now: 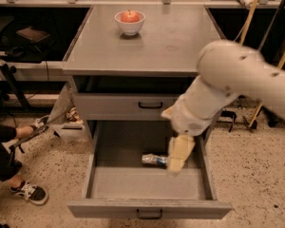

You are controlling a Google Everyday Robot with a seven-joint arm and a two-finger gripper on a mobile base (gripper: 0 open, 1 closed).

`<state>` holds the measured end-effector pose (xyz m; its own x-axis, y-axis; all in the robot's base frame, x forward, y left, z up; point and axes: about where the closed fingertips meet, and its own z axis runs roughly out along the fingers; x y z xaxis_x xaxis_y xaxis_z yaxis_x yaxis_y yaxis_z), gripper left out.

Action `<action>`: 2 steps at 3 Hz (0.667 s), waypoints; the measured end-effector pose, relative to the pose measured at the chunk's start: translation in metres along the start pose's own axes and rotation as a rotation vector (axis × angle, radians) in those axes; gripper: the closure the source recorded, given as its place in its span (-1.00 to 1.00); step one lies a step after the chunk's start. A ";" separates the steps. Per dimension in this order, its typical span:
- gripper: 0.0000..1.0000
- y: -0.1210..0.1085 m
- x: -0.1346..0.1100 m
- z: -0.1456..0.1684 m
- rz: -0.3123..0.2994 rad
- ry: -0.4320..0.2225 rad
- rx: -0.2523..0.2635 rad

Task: Pick redbull can from middle drawer and place on counter

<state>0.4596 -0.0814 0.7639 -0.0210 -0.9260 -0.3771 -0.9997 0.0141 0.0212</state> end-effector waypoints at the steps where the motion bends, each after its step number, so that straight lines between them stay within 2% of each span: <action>1: -1.00 0.007 -0.022 0.123 0.027 -0.108 -0.138; 2: -1.00 -0.007 -0.032 0.203 0.109 -0.145 -0.145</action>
Offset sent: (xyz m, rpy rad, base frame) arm 0.0611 0.1620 -0.2580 0.2352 0.1089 -0.2517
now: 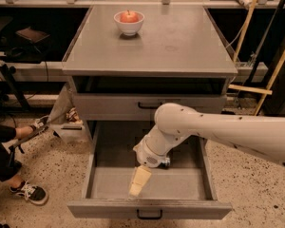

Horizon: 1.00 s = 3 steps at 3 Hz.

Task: Pick redbull can from middle drawer and place on counter

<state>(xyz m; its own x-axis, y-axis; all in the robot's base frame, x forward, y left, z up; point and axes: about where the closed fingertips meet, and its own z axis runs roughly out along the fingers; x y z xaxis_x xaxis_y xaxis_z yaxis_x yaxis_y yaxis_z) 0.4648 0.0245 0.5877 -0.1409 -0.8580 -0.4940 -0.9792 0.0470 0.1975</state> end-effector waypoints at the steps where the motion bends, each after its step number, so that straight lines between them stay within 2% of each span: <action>1: -1.00 -0.057 0.001 -0.009 0.111 -0.075 0.180; 2: -1.00 -0.103 0.008 -0.067 0.175 -0.123 0.397; 3: -1.00 -0.108 0.005 -0.071 0.177 -0.136 0.420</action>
Offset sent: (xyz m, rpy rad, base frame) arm 0.1726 -0.1072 0.0979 0.0436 -0.4727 -0.5854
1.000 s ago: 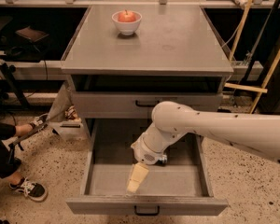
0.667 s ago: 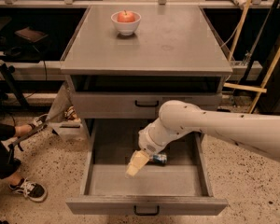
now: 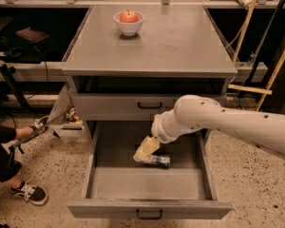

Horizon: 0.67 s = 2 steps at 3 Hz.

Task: Pick redbull can from middle drawer and place on counter

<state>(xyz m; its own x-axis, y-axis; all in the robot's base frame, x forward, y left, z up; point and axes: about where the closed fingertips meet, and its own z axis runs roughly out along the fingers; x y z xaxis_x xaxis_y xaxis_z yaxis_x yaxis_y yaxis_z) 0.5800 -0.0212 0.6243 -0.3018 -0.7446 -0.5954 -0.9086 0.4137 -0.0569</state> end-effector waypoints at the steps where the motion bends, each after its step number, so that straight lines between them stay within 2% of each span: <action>1: -1.00 -0.005 0.001 0.011 0.014 0.013 -0.004; 2: -1.00 -0.057 0.014 0.053 0.070 0.056 0.086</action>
Offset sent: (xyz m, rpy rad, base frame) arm 0.1422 -0.0401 -0.1007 -0.1385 -0.0132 -0.2889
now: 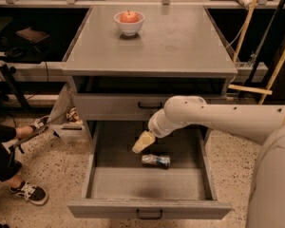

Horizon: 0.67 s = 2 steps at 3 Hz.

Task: Pick redbull can from middle drawer and place on counter

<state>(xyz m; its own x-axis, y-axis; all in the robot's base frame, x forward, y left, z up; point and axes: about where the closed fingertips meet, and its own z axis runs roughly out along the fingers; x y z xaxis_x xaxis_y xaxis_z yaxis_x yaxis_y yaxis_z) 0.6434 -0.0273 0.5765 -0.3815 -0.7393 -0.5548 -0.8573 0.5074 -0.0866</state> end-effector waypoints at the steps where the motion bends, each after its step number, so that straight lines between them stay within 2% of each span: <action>1: -1.00 0.000 0.000 0.000 0.000 0.000 0.000; 2: -1.00 0.002 0.002 0.005 0.003 0.001 -0.009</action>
Offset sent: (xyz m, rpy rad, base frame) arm 0.0094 0.0216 -0.0515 0.0345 0.0856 0.0192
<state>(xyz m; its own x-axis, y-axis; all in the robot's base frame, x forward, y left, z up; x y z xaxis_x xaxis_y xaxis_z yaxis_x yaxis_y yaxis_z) 0.6428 -0.0255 0.5713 -0.3846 -0.7384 -0.5540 -0.8592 0.5057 -0.0776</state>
